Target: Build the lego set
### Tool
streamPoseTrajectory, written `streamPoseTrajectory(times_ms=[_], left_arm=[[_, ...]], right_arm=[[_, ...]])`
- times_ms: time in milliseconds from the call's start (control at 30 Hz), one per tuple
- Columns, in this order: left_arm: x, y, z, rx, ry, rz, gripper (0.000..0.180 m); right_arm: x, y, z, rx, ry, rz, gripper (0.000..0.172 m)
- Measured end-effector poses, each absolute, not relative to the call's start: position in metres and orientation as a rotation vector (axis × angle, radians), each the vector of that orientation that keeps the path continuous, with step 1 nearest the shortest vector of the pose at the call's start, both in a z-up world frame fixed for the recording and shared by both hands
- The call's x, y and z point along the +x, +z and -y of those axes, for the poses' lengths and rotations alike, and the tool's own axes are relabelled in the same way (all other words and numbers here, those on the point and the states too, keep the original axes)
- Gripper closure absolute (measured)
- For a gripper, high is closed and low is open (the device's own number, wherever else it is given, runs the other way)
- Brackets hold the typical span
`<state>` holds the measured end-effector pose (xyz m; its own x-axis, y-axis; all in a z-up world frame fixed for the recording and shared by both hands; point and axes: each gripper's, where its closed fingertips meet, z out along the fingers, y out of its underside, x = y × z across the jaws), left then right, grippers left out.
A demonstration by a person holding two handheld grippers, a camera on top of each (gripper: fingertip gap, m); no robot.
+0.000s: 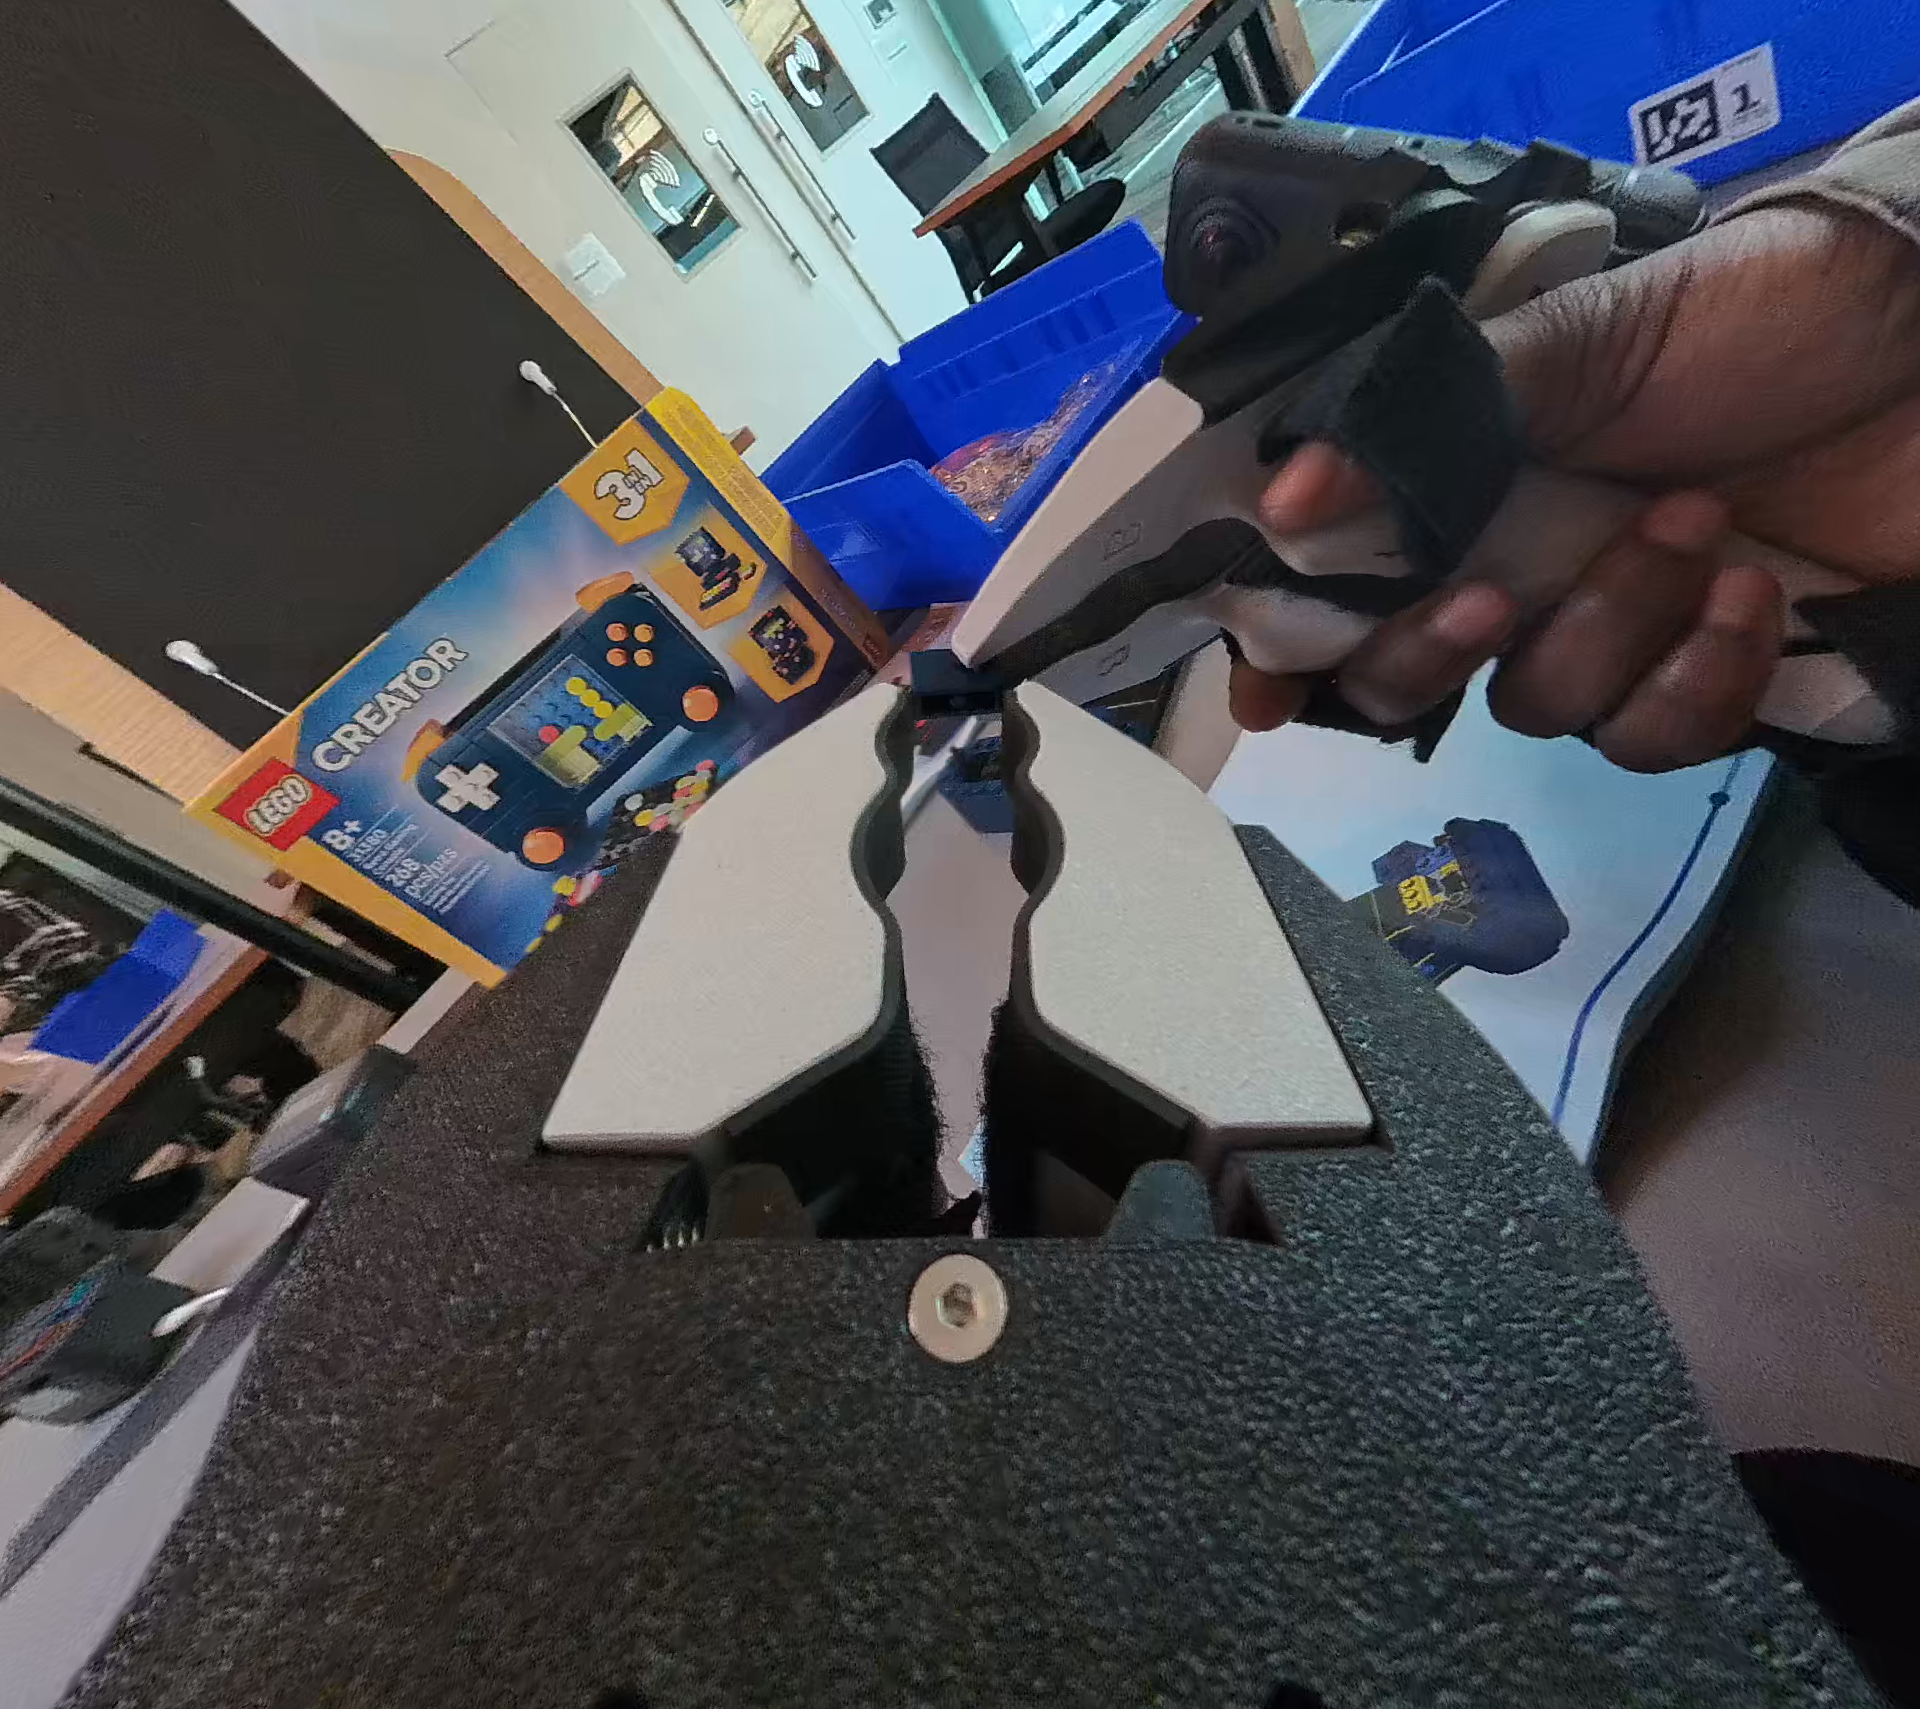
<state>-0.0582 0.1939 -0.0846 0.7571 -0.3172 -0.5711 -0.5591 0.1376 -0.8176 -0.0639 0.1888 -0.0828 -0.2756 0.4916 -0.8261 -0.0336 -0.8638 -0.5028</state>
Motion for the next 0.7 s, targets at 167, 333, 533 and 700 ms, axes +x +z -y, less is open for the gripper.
streamPoseTrajectory(times_ms=[167, 333, 533, 700], left_arm=[[-0.042, -0.068, -0.175, -1.376, -0.462, -0.679, 0.165], [-0.042, -0.058, -0.155, -1.28, -0.962, -0.631, 0.165], [-0.026, -0.071, -0.152, -1.345, -0.921, -0.751, 0.165], [-0.028, -0.071, -0.152, -1.352, -0.937, -0.741, 0.165]], right_arm=[[-0.057, -0.063, -0.178, -1.427, 2.085, 0.905, 0.138], [-0.046, -0.06, -0.154, -1.139, 1.698, 1.347, 0.137], [-0.041, -0.065, -0.15, -1.068, 1.589, 1.452, 0.15], [-0.037, -0.068, -0.15, -1.047, 1.547, 1.51, 0.15]])
